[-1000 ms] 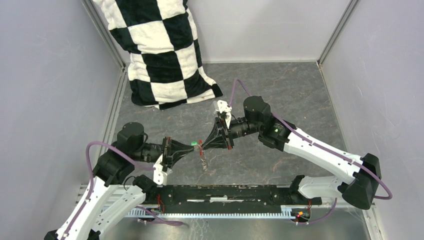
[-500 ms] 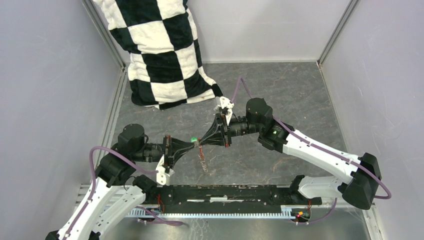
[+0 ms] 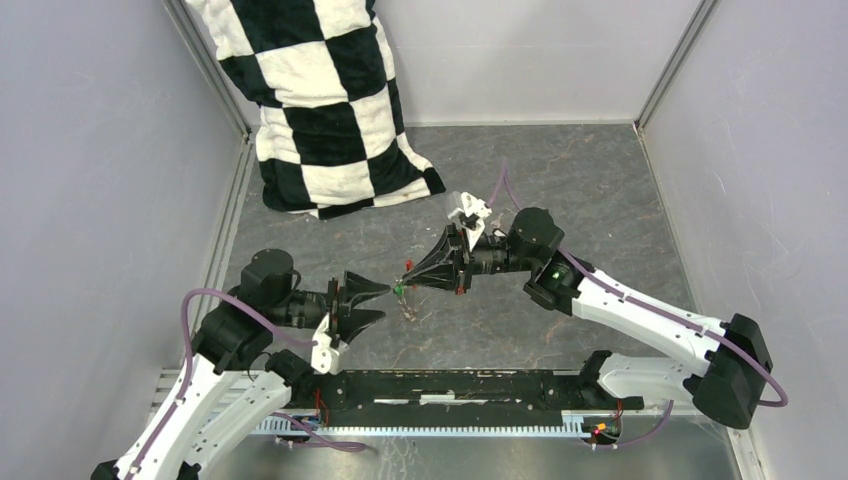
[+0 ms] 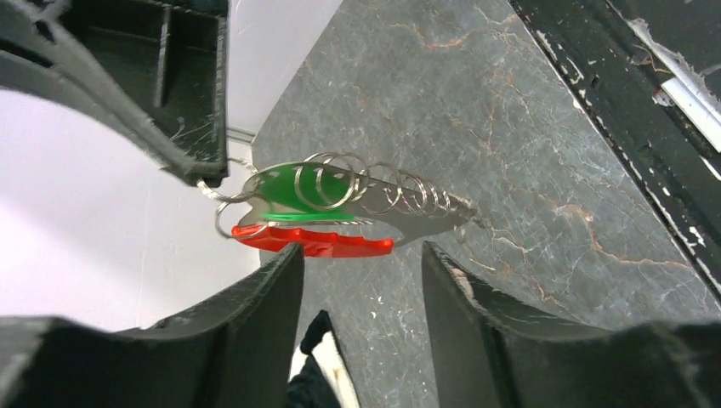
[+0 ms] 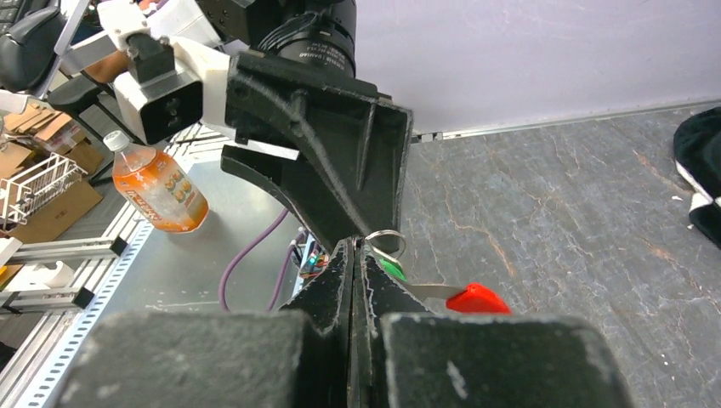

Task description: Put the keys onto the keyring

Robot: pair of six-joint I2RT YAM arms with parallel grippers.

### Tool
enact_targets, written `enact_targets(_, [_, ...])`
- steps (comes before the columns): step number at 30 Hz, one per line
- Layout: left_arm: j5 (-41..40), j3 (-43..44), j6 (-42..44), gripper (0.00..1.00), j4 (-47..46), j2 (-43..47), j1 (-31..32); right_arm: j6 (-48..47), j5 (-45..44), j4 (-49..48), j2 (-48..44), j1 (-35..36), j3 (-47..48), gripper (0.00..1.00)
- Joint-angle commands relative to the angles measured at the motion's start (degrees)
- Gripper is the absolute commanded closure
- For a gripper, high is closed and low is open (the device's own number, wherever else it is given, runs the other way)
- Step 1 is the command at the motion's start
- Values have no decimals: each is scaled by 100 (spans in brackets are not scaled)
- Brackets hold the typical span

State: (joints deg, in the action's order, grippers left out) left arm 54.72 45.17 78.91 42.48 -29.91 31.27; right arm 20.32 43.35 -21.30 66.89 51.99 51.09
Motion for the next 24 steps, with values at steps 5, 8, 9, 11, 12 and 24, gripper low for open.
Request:
enact_targets(5, [-361, 664, -2764, 12, -1459, -178, 7, 315, -4, -1393, -328, -23, -499, 100])
enact_targets(8, [-54, 907, -3683, 12, -1827, -399, 2, 145, -26, -1281, -336, -22, -499, 100])
enact_targets(9, [121, 975, -3985, 14, -1915, -516, 2, 84, -36, -1235, -328, -22, -488, 100])
enact_targets(11, [558, 1112, -4394, 21, -1934, -819, 2, 17, -38, -1193, -303, -31, -477, 100])
enact_targets(12, [826, 1188, -4488, 26, -1871, -960, 8, 17, -39, -1192, -289, -24, -469, 100])
enact_targets(24, [1058, 1260, -4689, 59, -1367, -1490, 3, -118, -55, -1087, -291, -26, -363, 100])
